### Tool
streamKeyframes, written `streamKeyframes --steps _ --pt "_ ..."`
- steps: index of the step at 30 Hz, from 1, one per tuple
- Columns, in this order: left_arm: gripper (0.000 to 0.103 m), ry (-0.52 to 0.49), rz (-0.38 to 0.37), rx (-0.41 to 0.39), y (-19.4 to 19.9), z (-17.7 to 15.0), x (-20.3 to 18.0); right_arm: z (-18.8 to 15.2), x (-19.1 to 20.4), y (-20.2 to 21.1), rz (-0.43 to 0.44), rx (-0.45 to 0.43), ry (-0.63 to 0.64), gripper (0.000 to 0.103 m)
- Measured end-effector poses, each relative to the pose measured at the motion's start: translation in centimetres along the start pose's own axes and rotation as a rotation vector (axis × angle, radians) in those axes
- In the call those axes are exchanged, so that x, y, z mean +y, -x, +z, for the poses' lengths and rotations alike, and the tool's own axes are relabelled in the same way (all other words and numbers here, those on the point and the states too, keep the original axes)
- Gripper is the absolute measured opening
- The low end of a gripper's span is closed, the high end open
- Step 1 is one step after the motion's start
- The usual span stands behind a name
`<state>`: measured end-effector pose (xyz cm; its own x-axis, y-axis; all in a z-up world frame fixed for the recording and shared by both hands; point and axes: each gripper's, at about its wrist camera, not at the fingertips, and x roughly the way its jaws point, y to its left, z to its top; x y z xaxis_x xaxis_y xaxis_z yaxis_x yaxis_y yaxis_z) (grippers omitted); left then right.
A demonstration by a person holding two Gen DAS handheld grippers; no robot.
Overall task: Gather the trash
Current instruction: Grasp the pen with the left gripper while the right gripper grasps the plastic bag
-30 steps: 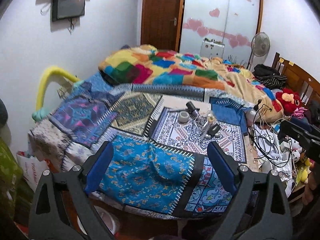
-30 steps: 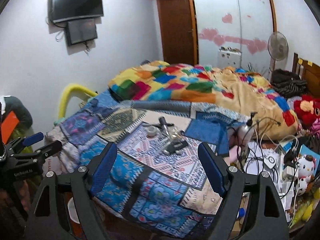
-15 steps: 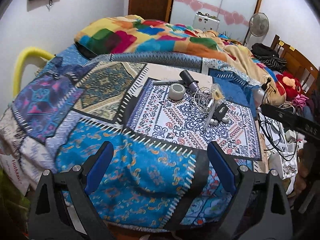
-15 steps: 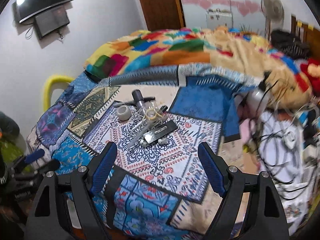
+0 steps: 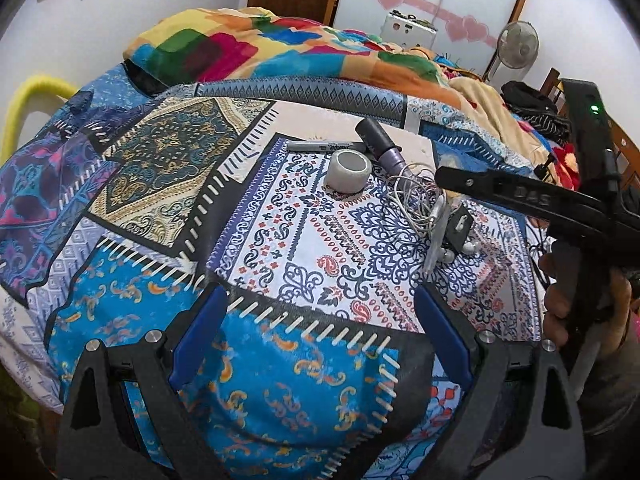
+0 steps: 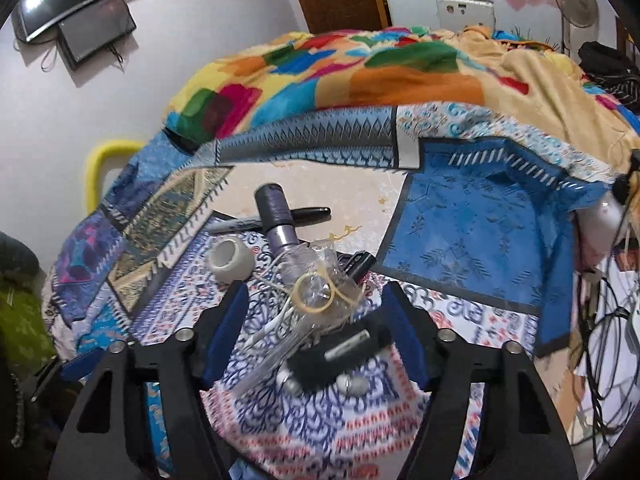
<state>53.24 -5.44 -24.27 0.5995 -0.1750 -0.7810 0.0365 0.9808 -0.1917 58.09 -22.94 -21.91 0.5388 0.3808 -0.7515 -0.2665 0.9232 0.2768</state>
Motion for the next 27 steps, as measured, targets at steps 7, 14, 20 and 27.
streamKeyframes --steps 7,14,20,27 --pt "0.087 -0.023 -0.042 0.015 -1.0 1.0 -1.6 -0.1 -1.3 1.0 0.081 -0.020 -0.046 0.032" --pt "0.084 -0.090 -0.126 -0.004 -1.1 2.5 -5.2 -1.4 -3.1 5.3 0.060 -0.076 -0.065 0.032" --pt "0.035 -0.181 -0.193 0.073 -4.0 2.6 -8.0 -3.3 -6.0 7.2 0.010 -0.063 -0.119 0.032" --pt "0.021 -0.223 -0.145 0.098 -6.6 1.6 -9.6 -4.0 -6.8 7.8 0.008 -0.048 -0.130 0.032"
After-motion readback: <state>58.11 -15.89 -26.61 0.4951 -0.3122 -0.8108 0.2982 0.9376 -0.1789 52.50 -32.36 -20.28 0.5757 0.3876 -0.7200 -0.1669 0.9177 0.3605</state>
